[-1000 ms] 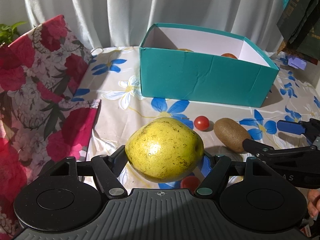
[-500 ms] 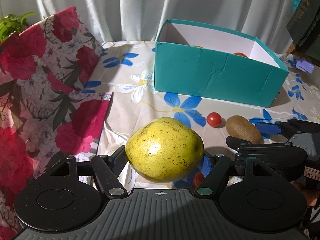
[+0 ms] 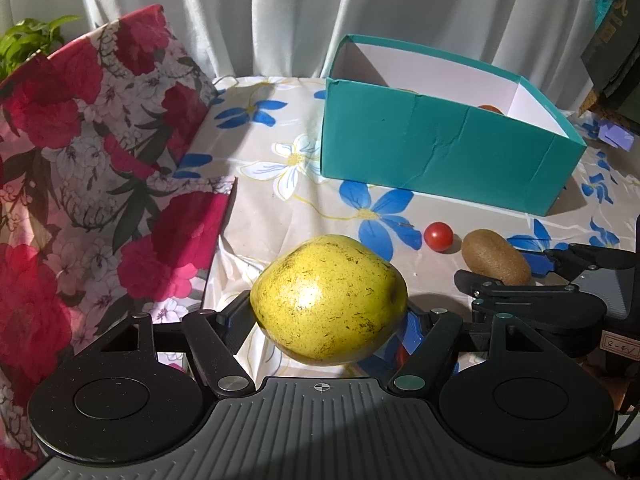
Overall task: Organize fruits
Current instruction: 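Close the right gripper on the brown kiwi while the left holds the pear, then carry the pear into the teal box and open the left gripper while the right holds the kiwi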
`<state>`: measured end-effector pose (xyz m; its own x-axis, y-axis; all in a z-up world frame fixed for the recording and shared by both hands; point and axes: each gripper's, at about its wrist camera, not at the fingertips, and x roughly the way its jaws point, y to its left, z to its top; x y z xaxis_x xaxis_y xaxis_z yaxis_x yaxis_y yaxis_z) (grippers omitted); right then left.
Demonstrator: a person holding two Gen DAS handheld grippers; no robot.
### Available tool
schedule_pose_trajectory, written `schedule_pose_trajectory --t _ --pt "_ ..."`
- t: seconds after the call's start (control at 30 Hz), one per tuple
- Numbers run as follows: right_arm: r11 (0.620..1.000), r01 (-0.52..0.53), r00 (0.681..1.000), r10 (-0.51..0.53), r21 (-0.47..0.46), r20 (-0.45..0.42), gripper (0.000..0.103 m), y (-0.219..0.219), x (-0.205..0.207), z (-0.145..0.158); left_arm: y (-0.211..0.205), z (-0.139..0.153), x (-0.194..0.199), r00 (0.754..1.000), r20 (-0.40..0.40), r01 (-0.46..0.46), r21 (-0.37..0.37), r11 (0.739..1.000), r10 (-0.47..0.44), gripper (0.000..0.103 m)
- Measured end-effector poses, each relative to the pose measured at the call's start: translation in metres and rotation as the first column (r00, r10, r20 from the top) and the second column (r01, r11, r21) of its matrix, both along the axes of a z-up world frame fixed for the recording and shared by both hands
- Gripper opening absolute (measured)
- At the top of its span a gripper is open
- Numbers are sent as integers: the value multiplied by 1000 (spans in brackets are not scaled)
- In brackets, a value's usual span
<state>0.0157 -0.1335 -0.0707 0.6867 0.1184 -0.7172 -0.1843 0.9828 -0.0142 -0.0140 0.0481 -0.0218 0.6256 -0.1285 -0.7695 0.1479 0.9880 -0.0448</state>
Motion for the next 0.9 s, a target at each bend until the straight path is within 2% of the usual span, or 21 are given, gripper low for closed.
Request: schedule_pose_trajectory --t 0.1,0.2,0.6,0.9 --pt "1000 4 1000 -4 -8 15 49 -1 -1 -1 0 0 0 1000 0 2 1 1000 -2 77" --pt "1000 5 1000 -5 -3 21 48 -2 -2 -1 -2 0 0 1000 1 8 6 1000 -8 77" --pt "993 97 992 -101 62 81 48 -26 -28 31 -21 10 8 999 21 39 30 999 -40 77" --pt "987 143 980 -151 68 129 48 -41 -48 52 -40 16 14 996 40 81 36 996 -82 77"
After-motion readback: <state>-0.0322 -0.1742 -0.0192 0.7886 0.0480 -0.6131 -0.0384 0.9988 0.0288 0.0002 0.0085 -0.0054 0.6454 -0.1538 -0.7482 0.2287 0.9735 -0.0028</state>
